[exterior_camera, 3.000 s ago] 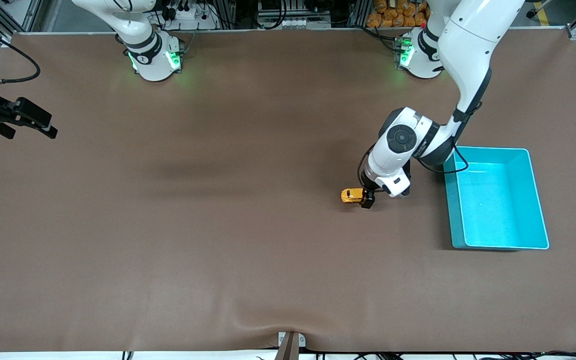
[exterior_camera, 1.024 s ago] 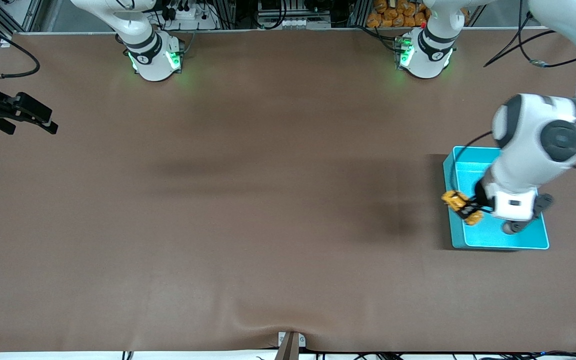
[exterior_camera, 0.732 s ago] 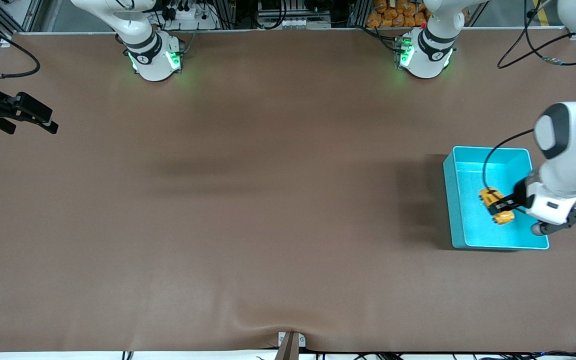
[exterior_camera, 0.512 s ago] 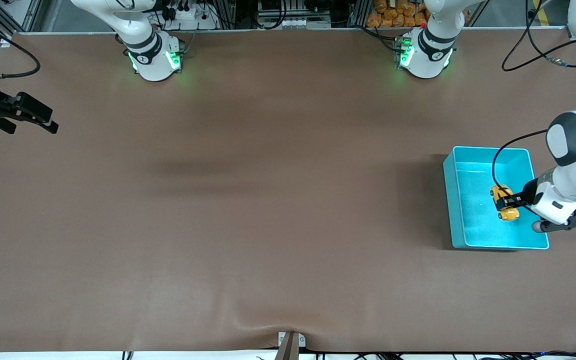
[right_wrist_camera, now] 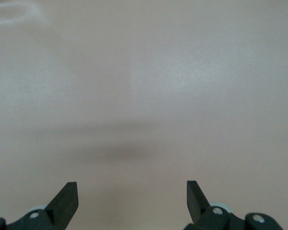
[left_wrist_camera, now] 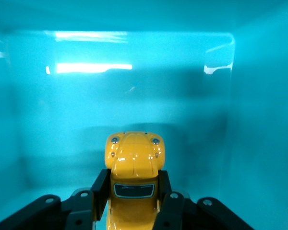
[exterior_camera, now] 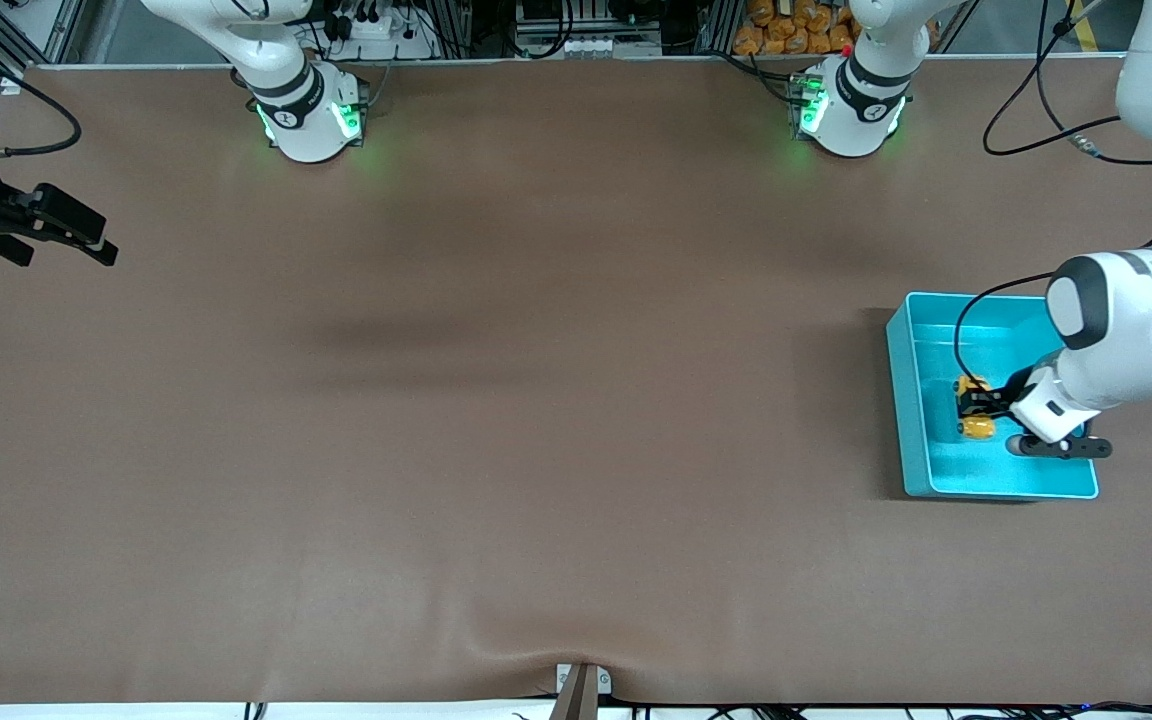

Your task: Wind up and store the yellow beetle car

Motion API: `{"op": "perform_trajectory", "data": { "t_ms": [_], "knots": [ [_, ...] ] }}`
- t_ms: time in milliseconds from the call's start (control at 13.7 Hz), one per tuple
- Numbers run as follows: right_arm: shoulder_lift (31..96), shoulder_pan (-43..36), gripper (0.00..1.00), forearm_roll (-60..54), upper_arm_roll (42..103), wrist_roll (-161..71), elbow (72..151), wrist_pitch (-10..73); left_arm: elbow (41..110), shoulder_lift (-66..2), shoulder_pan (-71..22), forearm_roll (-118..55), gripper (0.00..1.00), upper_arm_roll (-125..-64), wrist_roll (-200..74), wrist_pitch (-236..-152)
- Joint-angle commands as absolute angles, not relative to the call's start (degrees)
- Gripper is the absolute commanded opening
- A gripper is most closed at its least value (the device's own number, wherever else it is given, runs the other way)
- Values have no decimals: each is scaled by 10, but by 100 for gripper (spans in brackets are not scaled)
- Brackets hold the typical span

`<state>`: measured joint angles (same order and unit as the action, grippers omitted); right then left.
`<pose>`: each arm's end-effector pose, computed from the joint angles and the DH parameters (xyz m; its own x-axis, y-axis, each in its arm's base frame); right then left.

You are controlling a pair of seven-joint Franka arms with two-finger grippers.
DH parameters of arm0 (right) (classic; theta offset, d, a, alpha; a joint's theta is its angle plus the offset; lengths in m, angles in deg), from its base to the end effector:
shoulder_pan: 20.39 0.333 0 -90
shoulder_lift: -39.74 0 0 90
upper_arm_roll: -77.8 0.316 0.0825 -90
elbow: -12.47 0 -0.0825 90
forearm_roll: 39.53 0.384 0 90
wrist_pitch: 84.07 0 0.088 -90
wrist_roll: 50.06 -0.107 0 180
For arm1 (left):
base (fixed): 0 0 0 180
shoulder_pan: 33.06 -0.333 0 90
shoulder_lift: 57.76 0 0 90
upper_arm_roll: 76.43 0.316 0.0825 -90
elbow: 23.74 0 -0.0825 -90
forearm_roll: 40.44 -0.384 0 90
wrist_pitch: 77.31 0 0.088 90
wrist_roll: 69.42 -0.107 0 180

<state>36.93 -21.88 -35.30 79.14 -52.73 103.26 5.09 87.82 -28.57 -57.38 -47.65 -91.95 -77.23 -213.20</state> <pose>0.5380 0.0069 0.6438 0.9987 -0.0480 0.0172 -0.0466 -0.9962 -0.0735 0.6054 0.1006 0.2198 0.9974 -0.0488 -0.0531 -0.0458 -0.9973 0.0570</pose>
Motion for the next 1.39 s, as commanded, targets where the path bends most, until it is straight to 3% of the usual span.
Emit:
{"op": "perform_trajectory", "data": {
  "t_ms": [0, 73, 732, 1171, 1317],
  "knots": [
    [365, -215, 100, -352, 789, -536, 1032, 45, 884, -290, -578, -483, 92, -922, -780, -2138],
    [365, -215, 100, -352, 789, -536, 1032, 45, 883, -295, -580, -487, 100, -922, -779, -2137],
    [365, -215, 100, -352, 789, -537, 1033, 45, 835, -463, -563, -486, 100, -970, -778, -2006],
    [365, -216, 100, -351, 789, -536, 1033, 46, 748, -544, -429, -444, 100, -927, -710, -1818],
    [365, -217, 100, -352, 789, -536, 1033, 46, 690, -548, -360, -422, 100, -873, -693, -1742]
  ]
}}
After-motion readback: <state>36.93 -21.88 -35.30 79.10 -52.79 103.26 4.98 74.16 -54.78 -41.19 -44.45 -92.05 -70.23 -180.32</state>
